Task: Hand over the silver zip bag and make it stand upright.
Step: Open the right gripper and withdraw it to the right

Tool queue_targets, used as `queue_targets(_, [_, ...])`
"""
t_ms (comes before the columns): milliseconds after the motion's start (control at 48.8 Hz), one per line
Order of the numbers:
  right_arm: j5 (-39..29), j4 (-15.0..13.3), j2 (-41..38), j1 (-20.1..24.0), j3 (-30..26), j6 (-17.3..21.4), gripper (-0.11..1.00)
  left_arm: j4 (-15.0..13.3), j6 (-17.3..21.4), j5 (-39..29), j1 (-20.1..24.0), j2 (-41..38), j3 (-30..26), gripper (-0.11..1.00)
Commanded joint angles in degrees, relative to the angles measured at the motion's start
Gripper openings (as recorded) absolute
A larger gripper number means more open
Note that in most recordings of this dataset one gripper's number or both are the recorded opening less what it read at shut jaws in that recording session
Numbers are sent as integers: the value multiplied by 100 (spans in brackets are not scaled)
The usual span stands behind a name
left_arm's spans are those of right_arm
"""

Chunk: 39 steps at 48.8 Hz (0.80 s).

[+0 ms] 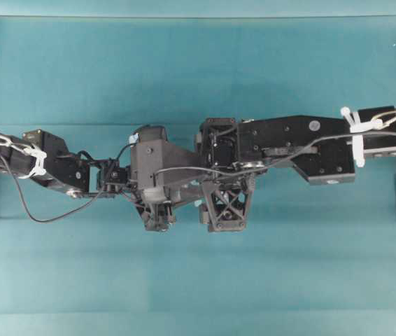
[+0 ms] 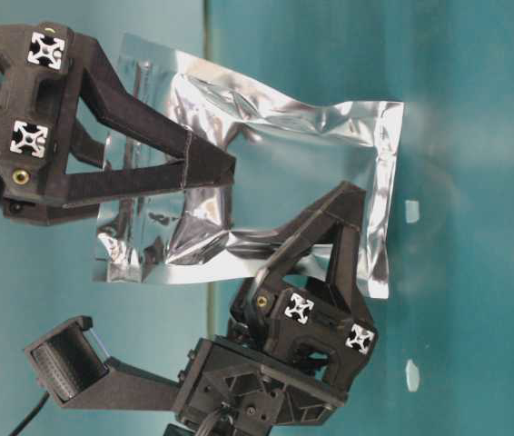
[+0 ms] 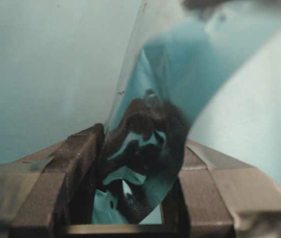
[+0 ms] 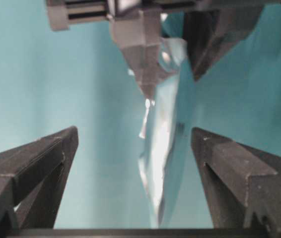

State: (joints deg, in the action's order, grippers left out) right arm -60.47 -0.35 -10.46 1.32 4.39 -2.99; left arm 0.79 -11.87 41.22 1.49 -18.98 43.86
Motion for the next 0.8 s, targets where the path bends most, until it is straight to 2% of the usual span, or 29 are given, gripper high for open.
queue_targets(0, [9,-44,202,-9,-44,62,91,18,-9,18,-53,35,18,36])
queue_targets(143, [-18,-44,439,-9,-35,105,91,18,-9,18,-53,44,44,35])
queue_targets(369, [105,-167,1204,-62,237,563,91,18,0,18,-53,53,70,34])
queue_targets(615, [527,-167,2118,-44,1239,976,91,18,0,18,-53,53,62,34])
queue_targets(779, [1283,-167,2733,0,1942,1371,91,26,0,18,-53,53,53,34])
